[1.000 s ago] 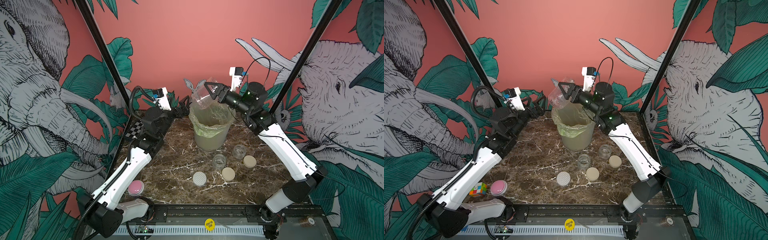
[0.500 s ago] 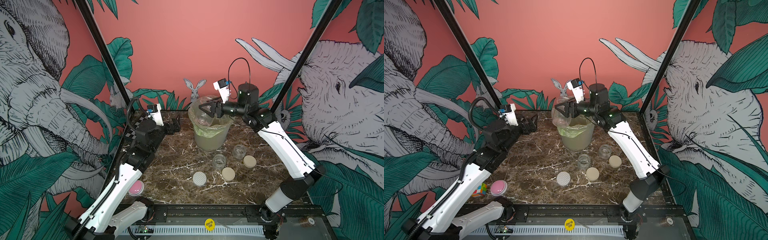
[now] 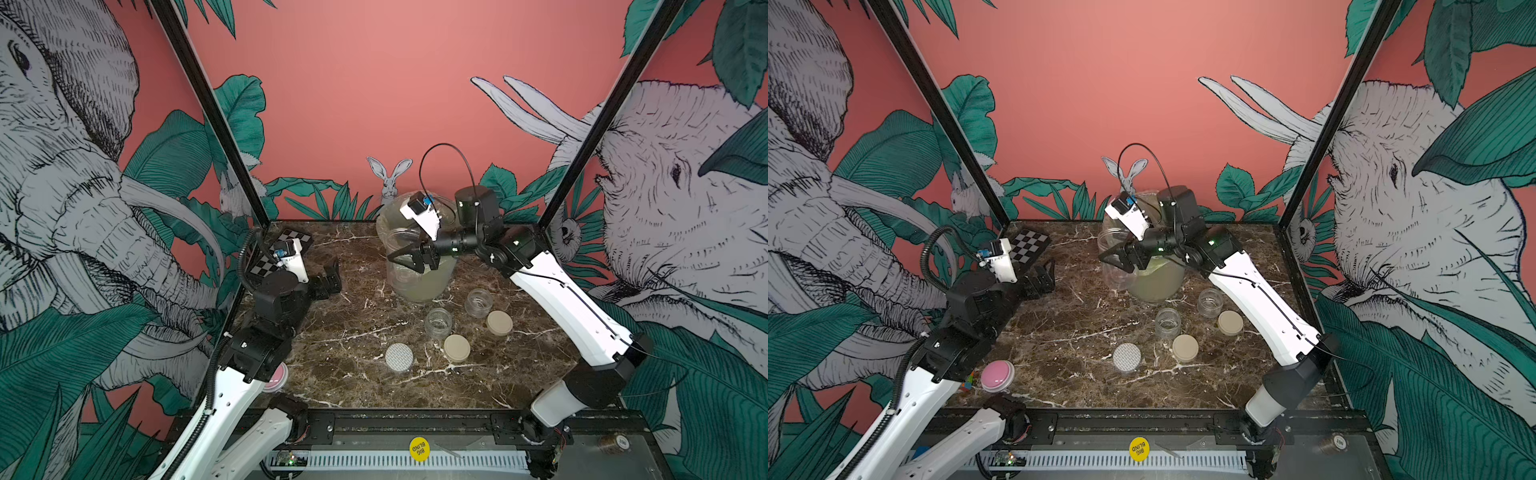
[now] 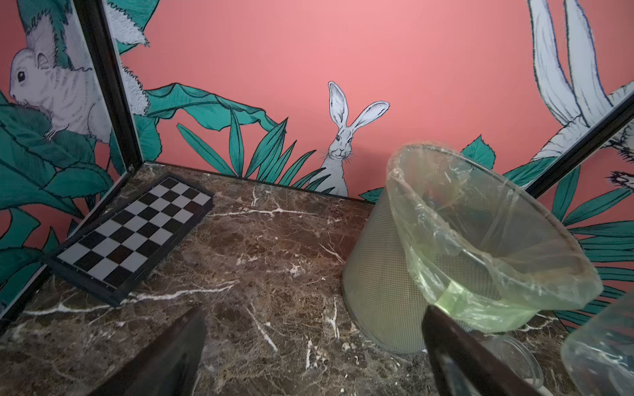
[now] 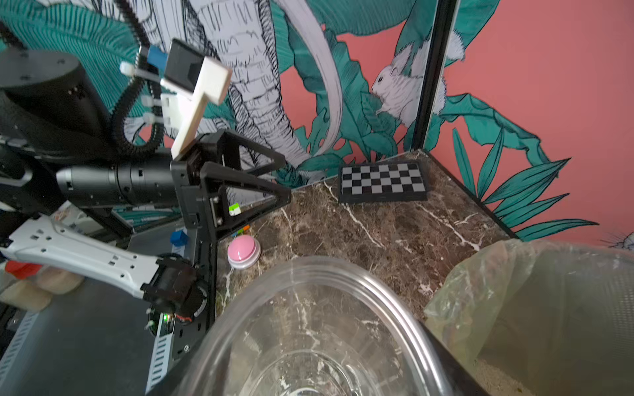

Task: Empty moldy rice from jars
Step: Place the jar at the center of the board.

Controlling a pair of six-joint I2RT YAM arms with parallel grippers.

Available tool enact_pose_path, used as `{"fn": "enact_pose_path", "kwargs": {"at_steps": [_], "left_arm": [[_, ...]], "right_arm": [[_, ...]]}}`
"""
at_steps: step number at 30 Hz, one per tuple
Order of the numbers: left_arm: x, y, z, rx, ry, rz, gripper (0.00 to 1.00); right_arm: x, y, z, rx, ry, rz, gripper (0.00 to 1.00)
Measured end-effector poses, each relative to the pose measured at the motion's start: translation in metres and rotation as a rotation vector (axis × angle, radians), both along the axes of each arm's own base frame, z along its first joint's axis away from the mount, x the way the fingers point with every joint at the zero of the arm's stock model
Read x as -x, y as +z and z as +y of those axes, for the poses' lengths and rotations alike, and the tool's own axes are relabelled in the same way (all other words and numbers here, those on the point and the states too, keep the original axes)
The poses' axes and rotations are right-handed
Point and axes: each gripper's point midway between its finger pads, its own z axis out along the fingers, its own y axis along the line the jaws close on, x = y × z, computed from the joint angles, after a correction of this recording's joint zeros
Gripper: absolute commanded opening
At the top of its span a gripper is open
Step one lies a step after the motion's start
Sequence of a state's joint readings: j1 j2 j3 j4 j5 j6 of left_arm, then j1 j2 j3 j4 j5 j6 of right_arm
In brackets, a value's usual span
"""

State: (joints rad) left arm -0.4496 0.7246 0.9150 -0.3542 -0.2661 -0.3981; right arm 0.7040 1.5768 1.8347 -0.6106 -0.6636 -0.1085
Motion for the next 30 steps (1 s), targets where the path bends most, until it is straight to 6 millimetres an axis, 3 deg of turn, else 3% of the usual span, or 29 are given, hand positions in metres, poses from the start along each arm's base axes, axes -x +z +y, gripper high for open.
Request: {"fn": "enact_pose_path", "kwargs": {"at_steps": [5, 13, 18, 23, 30], "left_arm": [[0.016, -0.028, 0.009, 0.018, 0.015, 0.043, 1.00], [0.035, -0.048, 0.015, 0.091, 0.016, 0.057, 1.00], [0.043, -0.079, 0.014, 0.128, 0.009, 0.111, 1.00], [0.049, -0.100, 0.014, 0.149, 0.008, 0.151, 1.00], [0.054, -0.130, 0.012, 0.174, 0.002, 0.203, 1.00]], "right_arm": [[0.018, -0.030, 0.010, 0.060, 0.017, -0.063, 0.39], [0.048, -0.105, 0.036, 0.134, 0.061, -0.161, 0.40], [0.056, -0.145, 0.046, 0.150, 0.051, -0.215, 0.40], [0.054, -0.170, 0.049, 0.135, 0.006, -0.268, 0.42], [0.042, -0.188, 0.057, 0.083, -0.076, -0.342, 0.44]]}}
